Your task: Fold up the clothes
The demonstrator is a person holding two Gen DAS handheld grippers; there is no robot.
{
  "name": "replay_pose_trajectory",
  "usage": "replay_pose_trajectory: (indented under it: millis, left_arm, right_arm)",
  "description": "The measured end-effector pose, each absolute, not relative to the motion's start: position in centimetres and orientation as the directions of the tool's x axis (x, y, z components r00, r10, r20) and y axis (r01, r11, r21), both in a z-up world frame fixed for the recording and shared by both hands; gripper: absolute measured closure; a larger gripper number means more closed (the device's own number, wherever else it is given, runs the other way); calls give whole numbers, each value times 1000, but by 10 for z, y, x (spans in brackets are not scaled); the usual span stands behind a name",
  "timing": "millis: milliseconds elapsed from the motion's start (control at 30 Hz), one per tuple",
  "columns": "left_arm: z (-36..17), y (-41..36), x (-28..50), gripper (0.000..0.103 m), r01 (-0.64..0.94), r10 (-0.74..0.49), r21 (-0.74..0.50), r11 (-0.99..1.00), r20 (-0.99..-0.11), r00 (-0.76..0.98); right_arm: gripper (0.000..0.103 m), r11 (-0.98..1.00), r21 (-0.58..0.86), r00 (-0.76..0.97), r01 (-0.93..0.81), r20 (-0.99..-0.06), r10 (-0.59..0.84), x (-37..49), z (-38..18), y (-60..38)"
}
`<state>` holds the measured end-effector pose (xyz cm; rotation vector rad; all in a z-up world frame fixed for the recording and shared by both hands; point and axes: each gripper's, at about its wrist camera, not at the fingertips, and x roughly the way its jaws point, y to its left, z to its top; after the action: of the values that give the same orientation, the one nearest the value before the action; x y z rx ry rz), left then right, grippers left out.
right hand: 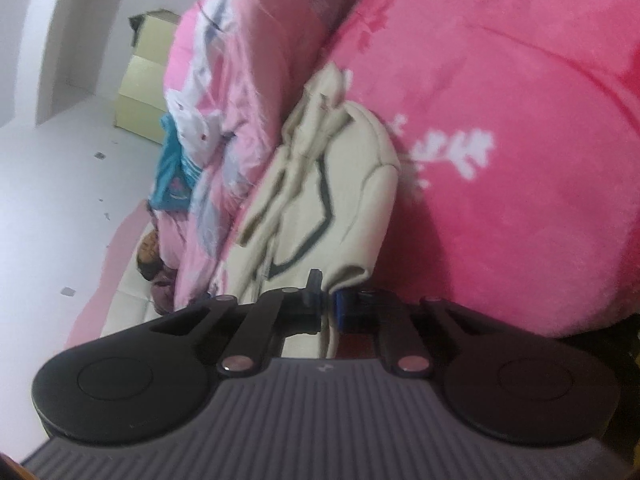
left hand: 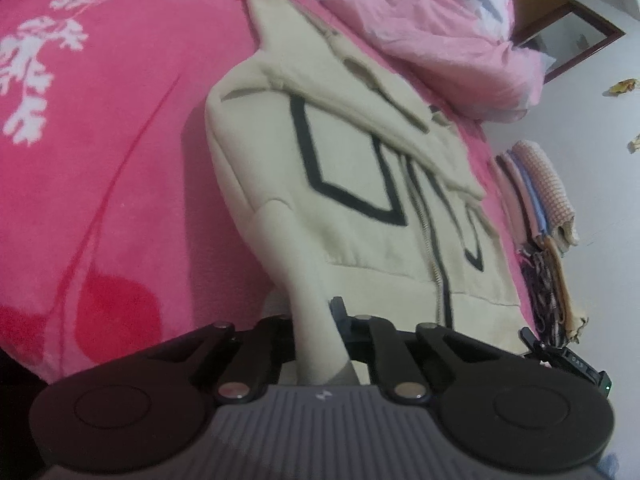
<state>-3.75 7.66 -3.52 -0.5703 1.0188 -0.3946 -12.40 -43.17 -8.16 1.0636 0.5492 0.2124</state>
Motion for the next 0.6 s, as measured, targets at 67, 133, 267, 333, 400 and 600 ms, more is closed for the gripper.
replay_pose_trajectory:
  millis: [67, 133, 267, 333, 400, 600]
  left_arm:
    - [-27, 76, -37, 97, 67, -563, -617, 784, -661, 497]
    - [-18, 76, -35, 97, 91, -570, -622, 777, -637, 519]
    - [-4, 74, -26, 97, 134, -572, -617, 776, -598, 562]
    - [1, 74, -21, 97, 149, -573, -617, 773, -577, 582]
    - [7, 75, -14, 97, 162, -575, -620, 768, -555, 601]
    - [19, 76, 12, 97, 188, -572, -613, 767, -522, 633]
  right_arm:
    - [98, 496, 866, 855, 69, -307, 417, -122, -74, -429]
    - [98, 508, 860, 861, 49, -294, 414, -120, -67, -427]
    - [98, 517, 856, 868, 16, -269, 417, -111, -56, -424]
    - [99, 522, 853, 873, -1, -254, 416, -108, -49, -424]
    - [99, 531, 847, 878, -21, -238, 416, -103, -40, -423]
    - [99, 566, 820, 885, -85, -199, 421, -81, -15, -421]
